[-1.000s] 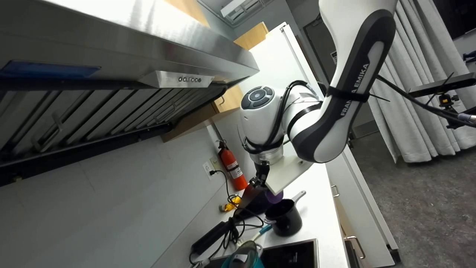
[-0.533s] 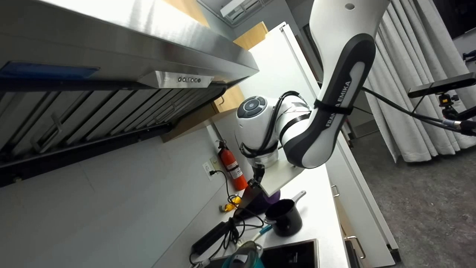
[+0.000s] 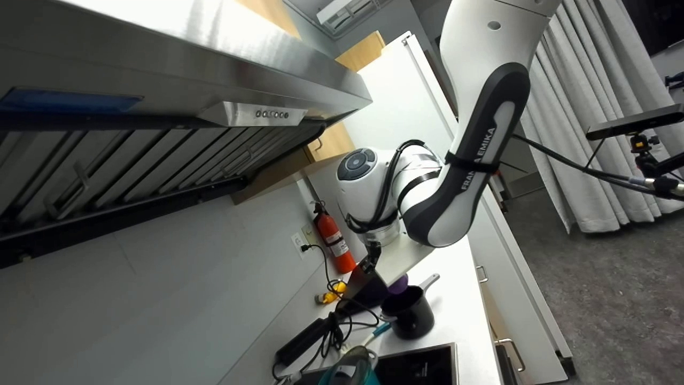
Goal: Put the purple plushie in the black pot then move the lid from the blue pot to the black pot
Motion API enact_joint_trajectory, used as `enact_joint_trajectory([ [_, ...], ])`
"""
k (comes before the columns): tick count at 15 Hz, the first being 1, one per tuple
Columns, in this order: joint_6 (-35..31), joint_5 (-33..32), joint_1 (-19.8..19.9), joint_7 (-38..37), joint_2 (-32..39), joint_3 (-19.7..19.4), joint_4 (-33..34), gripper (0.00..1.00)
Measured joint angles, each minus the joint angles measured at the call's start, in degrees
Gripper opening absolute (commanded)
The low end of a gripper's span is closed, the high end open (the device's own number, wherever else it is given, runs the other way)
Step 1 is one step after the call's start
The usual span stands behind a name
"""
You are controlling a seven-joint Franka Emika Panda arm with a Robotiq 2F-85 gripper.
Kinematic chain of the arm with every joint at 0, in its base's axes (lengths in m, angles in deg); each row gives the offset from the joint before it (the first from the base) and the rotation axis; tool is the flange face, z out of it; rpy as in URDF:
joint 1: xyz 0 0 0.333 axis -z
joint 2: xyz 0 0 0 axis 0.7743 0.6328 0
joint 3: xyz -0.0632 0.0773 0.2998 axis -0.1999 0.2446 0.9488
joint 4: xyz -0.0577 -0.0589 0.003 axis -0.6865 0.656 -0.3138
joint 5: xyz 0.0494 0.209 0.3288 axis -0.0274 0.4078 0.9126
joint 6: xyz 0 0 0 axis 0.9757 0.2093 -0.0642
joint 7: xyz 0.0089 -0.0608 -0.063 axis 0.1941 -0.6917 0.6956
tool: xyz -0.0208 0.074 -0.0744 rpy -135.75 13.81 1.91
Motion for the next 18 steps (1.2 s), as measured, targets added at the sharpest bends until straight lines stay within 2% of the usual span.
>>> enact_joint_trajectory([
  [1, 0.37, 0.01, 0.32, 0.0, 0.3, 0.31, 0.26, 0.45],
  [8, 1.61, 0.35, 1.49, 0.06, 1.55, 1.9, 1.22, 0.97],
  [9, 1.62, 0.35, 1.54, 0.07, 1.75, 2.03, 1.36, 1.0],
  [18, 1.71, 0.36, 1.68, 0.36, 2.64, 2.87, 1.96, 1.0],
])
